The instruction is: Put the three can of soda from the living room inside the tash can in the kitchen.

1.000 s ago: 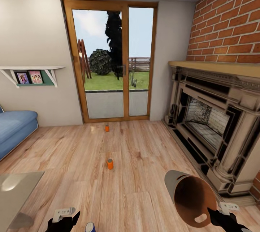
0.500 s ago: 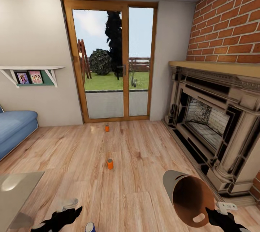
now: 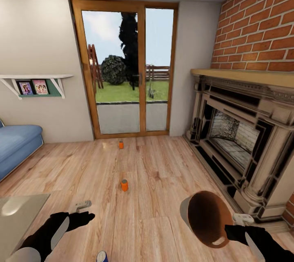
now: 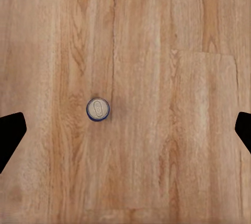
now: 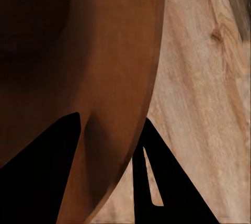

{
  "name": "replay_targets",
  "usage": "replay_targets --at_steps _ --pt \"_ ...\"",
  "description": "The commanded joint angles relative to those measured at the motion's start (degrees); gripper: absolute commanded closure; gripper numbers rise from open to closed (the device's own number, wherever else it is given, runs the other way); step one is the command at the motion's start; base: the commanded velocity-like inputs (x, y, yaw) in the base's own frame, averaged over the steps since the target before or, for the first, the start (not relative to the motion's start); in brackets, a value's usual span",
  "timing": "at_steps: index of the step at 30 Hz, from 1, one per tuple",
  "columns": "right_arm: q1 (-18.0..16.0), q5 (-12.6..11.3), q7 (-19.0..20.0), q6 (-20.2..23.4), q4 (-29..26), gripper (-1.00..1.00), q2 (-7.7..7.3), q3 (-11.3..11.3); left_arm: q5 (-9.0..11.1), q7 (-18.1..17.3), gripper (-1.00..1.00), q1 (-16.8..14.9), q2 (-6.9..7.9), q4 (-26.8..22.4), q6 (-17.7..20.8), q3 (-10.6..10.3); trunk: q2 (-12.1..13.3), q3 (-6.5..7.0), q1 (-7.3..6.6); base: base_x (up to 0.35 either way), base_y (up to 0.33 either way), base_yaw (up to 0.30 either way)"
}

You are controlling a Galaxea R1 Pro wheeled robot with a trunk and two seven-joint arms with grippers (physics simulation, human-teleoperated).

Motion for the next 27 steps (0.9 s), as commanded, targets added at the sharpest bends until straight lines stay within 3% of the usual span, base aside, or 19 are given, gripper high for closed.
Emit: replay_targets --at_steps 1,9,16,27 --pt "-0.6 -0.22 -0.61 1.02 -0.23 1.0 0.05 0.02 -0.01 0.19 -1.0 -0.17 0.0 0.15 0.08 0.0 -0.01 0.01 0.0 0.0 0.0 0.0" --pt "-3.91 1.71 -3.51 6.22 -0.22 1.0 0.56 0.95 -0.06 2.54 -1.0 -0.68 0.0 0.63 0.36 0.02 -1.21 -0.53 0.65 0.0 0.0 0.0" --pt "-6.22 2.05 -4.09 7.09 0.03 1.0 0.6 1.14 -0.11 3.15 -1.0 -0.73 0.06 0.74 0.21 0.0 -4.02 -1.79 2.19 0.0 0.0 0.0" --pt "-6.9 2.09 -4.69 7.27 0.28 1.0 0.29 1.25 -0.24 3.27 -1.0 -0.77 0.02 0.77 -0.2 -0.13 -8.43 -3.76 4.61 0.0 0.0 0.0"
